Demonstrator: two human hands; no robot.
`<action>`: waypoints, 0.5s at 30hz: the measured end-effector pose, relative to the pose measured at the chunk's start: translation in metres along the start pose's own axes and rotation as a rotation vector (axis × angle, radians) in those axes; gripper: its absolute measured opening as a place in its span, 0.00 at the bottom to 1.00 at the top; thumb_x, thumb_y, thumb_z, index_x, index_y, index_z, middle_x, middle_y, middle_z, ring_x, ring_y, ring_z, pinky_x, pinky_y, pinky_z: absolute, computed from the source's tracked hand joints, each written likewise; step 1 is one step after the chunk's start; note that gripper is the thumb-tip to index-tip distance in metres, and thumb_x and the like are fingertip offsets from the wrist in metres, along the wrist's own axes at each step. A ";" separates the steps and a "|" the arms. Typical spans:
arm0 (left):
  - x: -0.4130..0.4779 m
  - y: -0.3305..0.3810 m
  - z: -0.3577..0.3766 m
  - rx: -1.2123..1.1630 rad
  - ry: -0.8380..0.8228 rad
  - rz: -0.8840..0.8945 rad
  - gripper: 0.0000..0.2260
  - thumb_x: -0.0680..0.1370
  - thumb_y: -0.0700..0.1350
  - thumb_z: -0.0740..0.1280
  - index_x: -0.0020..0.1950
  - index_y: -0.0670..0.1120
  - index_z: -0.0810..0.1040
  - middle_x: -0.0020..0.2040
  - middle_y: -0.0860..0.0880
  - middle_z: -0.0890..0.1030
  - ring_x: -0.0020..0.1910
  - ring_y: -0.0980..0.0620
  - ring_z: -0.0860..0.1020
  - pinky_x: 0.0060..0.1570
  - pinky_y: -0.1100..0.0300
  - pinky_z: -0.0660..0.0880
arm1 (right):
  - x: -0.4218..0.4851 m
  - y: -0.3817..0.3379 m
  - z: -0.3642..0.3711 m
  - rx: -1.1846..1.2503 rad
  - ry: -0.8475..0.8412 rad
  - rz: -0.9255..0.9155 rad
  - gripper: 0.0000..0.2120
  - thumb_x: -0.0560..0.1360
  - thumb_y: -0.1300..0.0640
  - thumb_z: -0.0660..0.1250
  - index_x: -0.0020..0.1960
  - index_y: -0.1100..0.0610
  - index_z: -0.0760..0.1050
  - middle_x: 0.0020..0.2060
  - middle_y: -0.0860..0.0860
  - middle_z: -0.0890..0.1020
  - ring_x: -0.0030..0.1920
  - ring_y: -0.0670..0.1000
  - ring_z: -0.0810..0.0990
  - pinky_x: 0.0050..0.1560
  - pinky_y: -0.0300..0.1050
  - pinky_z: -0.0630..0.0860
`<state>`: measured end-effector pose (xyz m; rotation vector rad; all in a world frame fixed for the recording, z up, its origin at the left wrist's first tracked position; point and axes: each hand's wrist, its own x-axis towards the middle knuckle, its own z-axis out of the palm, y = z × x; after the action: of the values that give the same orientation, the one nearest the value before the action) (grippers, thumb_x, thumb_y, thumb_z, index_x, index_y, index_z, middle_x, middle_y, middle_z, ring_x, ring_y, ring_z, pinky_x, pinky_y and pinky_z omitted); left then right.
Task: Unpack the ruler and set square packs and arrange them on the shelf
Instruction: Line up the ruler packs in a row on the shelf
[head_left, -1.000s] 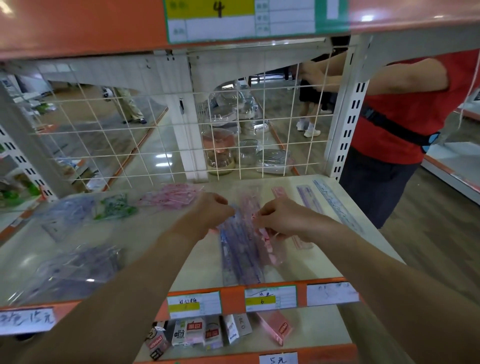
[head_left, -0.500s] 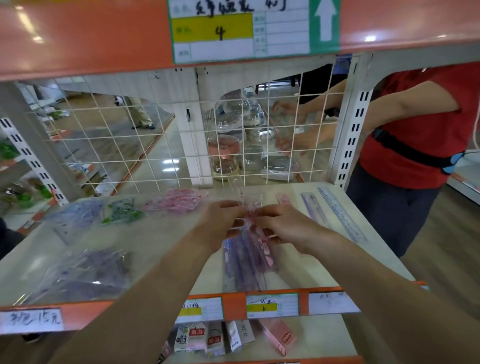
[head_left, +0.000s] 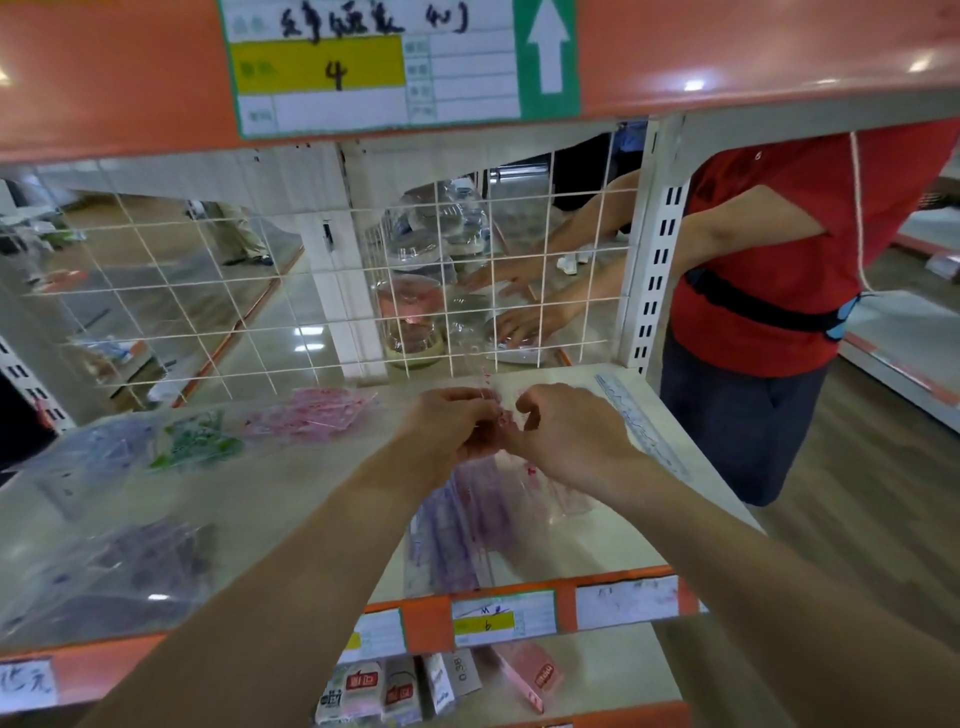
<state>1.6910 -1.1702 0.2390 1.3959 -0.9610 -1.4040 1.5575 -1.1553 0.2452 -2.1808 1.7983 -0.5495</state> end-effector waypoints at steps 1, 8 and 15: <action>0.000 0.001 0.005 0.003 -0.020 0.005 0.08 0.75 0.29 0.65 0.40 0.40 0.78 0.29 0.46 0.80 0.29 0.51 0.78 0.32 0.59 0.79 | 0.001 0.001 -0.001 -0.034 0.006 -0.008 0.22 0.75 0.39 0.61 0.55 0.56 0.76 0.47 0.50 0.82 0.48 0.52 0.79 0.46 0.47 0.73; 0.013 0.007 0.015 0.196 -0.034 0.016 0.05 0.75 0.33 0.67 0.40 0.40 0.77 0.34 0.44 0.76 0.30 0.51 0.75 0.30 0.59 0.76 | 0.024 0.023 -0.022 0.020 -0.058 0.091 0.13 0.72 0.50 0.69 0.38 0.60 0.76 0.26 0.50 0.75 0.28 0.48 0.74 0.33 0.42 0.69; 0.019 0.005 0.014 0.279 -0.086 -0.049 0.03 0.76 0.33 0.66 0.43 0.38 0.76 0.37 0.42 0.76 0.33 0.49 0.74 0.39 0.54 0.77 | 0.038 0.034 -0.022 0.136 -0.156 0.151 0.09 0.72 0.61 0.65 0.43 0.65 0.82 0.36 0.58 0.84 0.38 0.57 0.84 0.42 0.48 0.81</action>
<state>1.6786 -1.1909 0.2389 1.5814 -1.2224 -1.4156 1.5241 -1.1987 0.2551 -1.9232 1.7700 -0.4414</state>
